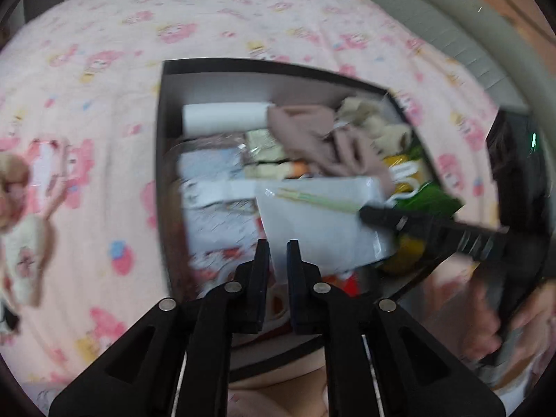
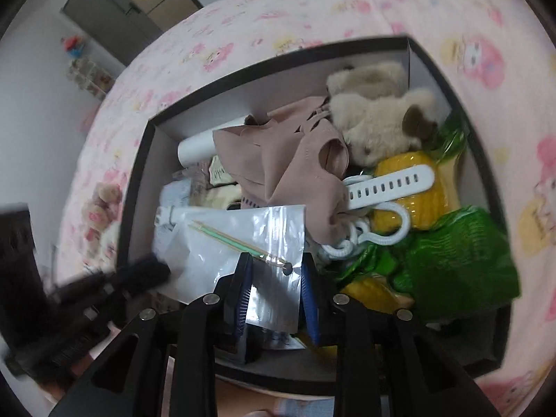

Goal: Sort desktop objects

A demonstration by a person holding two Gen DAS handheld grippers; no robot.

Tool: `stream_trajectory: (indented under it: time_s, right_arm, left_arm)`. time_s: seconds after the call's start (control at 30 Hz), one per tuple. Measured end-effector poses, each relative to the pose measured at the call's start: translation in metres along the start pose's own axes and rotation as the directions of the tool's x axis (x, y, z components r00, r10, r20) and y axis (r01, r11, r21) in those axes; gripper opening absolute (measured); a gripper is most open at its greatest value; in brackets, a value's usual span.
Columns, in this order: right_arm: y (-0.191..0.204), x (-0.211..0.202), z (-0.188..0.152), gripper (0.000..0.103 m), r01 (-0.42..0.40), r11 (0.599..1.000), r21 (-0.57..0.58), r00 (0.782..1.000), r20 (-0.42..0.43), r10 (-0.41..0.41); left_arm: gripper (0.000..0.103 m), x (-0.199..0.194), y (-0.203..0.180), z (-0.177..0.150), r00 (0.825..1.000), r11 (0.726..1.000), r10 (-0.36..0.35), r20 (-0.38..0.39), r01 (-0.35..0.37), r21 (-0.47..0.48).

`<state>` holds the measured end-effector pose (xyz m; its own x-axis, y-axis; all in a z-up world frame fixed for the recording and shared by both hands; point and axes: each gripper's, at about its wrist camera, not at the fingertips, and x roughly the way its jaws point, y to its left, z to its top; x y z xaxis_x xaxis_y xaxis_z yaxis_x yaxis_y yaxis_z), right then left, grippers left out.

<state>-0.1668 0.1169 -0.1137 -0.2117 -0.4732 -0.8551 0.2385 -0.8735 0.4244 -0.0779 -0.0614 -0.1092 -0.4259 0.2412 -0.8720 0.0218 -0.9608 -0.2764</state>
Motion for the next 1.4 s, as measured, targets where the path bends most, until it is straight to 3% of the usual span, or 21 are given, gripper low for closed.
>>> stream_trajectory:
  time_s: [0.07, 0.17, 0.33, 0.43, 0.53, 0.73, 0.8, 0.93, 0.97, 1.07, 1.17, 1.23, 1.4]
  right_arm:
    - [-0.006, -0.002, 0.006, 0.024, -0.027, 0.999, 0.04, 1.0, 0.007, 0.027]
    - [-0.006, -0.004, 0.01, 0.024, -0.028, 0.999, 0.034, 0.999, 0.03, 0.027]
    - [-0.003, -0.019, 0.013, 0.024, -0.023, 1.0, 0.019, 0.995, 0.097, 0.021]
    - [-0.006, -0.021, 0.013, 0.024, -0.017, 1.0, 0.019, 0.994, 0.108, 0.015]
    - [-0.012, -0.016, 0.013, 0.024, -0.015, 0.999, 0.036, 0.996, 0.092, 0.012]
    - [-0.012, -0.009, 0.009, 0.024, -0.038, 0.999, 0.036, 0.998, 0.048, 0.036]
    - [-0.009, -0.009, 0.006, 0.025, -0.073, 0.997, 0.02, 0.997, 0.023, 0.072]
    - [-0.01, -0.02, -0.005, 0.025, -0.249, 0.968, 0.034, 0.969, -0.005, 0.249]
    - [-0.01, -0.023, -0.007, 0.025, -0.24, 0.97, 0.03, 0.971, 0.01, 0.24]
    - [-0.012, -0.031, -0.01, 0.025, -0.104, 0.994, 0.02, 0.992, 0.075, 0.102]
    - [-0.015, -0.039, -0.008, 0.025, -0.054, 0.998, 0.039, 0.991, 0.126, 0.049]
    - [-0.017, -0.045, -0.008, 0.025, -0.023, 0.999, 0.045, 0.988, 0.155, 0.016]
    - [-0.028, -0.055, -0.006, 0.028, 0.05, 0.994, 0.094, 0.977, 0.202, -0.068]
  left_arm:
    - [0.016, -0.006, -0.002, 0.001, 0.999, 0.999, 0.045, 0.009, -0.045, -0.006]
    - [0.027, -0.012, -0.002, 0.007, 0.998, 0.998, 0.058, 0.041, -0.057, -0.025]
    - [0.035, 0.0, -0.002, 0.036, 0.996, 0.999, -0.015, 0.09, 0.019, -0.044]
    - [0.033, 0.02, -0.01, 0.06, 0.999, 1.0, 0.022, 0.034, -0.022, -0.002]
    - [0.033, 0.032, -0.021, 0.076, 1.0, 0.999, 0.013, 0.002, -0.013, 0.045]
    - [0.033, 0.059, -0.029, 0.064, 0.99, 0.997, 0.028, -0.136, -0.018, 0.077]
    - [0.033, 0.052, -0.026, 0.055, 0.989, 0.998, 0.01, -0.147, 0.0, 0.065]
    - [0.033, 0.032, -0.02, 0.043, 0.99, 0.999, -0.004, -0.143, 0.011, 0.053]
    - [0.033, 0.025, -0.02, 0.041, 0.992, 0.998, 0.004, -0.126, 0.004, 0.06]
    - [0.033, 0.013, -0.022, 0.038, 0.997, 0.997, -0.005, -0.075, 0.011, 0.077]
    - [0.037, 0.011, -0.033, 0.035, 0.999, 0.995, -0.034, -0.032, 0.037, 0.095]
    - [0.045, 0.016, -0.042, 0.031, 0.999, 0.993, -0.039, -0.03, 0.042, 0.106]
    - [0.051, 0.029, -0.071, 0.02, 0.998, 0.983, 0.061, -0.003, -0.06, 0.176]
